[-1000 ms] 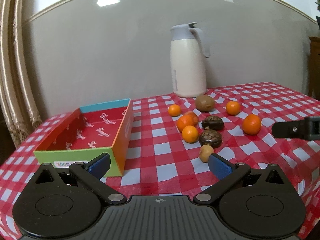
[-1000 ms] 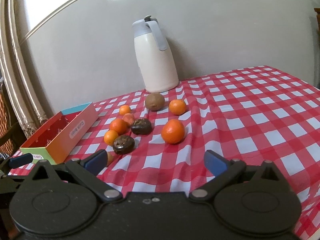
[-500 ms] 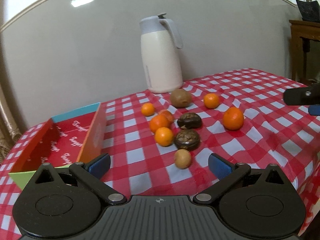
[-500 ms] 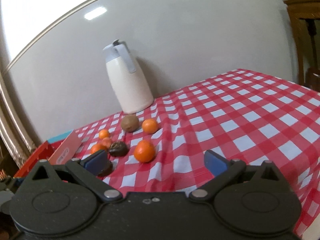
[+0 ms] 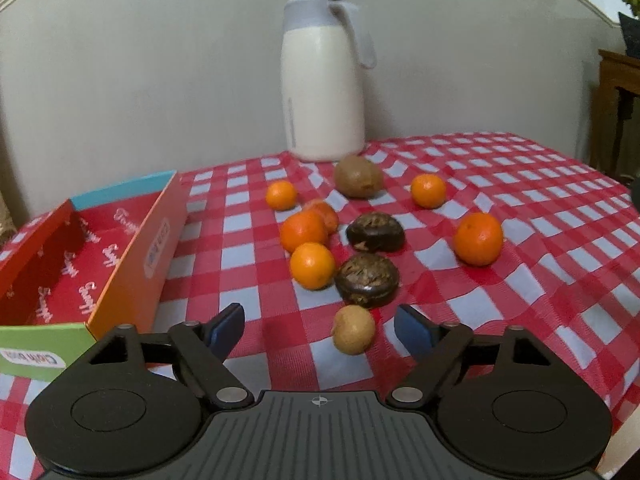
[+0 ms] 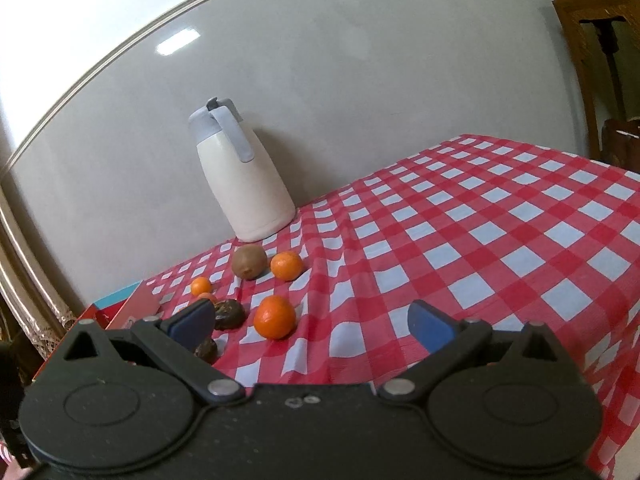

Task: Organize fruits
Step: 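Move the left tool to the small tan fruit and close on it, then carry the tan fruit with the left tool into the box and release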

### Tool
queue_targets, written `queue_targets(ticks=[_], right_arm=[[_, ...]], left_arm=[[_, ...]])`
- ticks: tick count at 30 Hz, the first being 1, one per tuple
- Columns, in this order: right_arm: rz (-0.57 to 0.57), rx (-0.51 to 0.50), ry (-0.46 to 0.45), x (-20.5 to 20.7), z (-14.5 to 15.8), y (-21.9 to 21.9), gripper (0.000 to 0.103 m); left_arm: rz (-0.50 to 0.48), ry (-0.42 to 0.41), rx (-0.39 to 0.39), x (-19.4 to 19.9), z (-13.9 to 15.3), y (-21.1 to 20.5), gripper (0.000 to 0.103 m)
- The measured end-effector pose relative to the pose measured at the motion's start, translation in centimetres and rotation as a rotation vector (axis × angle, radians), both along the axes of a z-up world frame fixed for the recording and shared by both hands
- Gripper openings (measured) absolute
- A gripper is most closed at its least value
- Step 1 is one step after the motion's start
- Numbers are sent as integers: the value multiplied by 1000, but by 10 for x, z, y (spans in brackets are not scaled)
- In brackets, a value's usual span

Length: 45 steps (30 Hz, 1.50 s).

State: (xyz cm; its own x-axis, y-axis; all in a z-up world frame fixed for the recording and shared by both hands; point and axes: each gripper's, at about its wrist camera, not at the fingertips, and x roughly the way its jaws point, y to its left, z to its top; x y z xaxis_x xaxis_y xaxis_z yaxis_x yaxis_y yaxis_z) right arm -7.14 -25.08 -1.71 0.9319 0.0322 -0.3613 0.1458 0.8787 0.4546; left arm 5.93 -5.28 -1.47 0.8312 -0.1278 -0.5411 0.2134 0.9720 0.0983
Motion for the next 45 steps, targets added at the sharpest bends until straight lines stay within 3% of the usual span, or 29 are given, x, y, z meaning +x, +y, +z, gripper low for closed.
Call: queue_targets(ticks=[3,6,18,30,34,45], right_arm=[[1,15,2,1,-1,-1,103],[0,22,1,2,-1,-2,103],[-7,26,-2,0,-2,-3,103],[4,17,-2,2,-1,2,103],[8,9,3,5,-2,5,103],[54,-17,7,14,0,25,103]], left_arm=[[-4,8,-7,2,-2,-1,80],[-26,16,-13,3,-3,-3,60],[-51,52,-42,6,-8,-7,27],[-12,-40,-67,-4,8,14,26],[22,-108,-53,-10,19,25,26],[248,-210,-61,-6,46,99,26]])
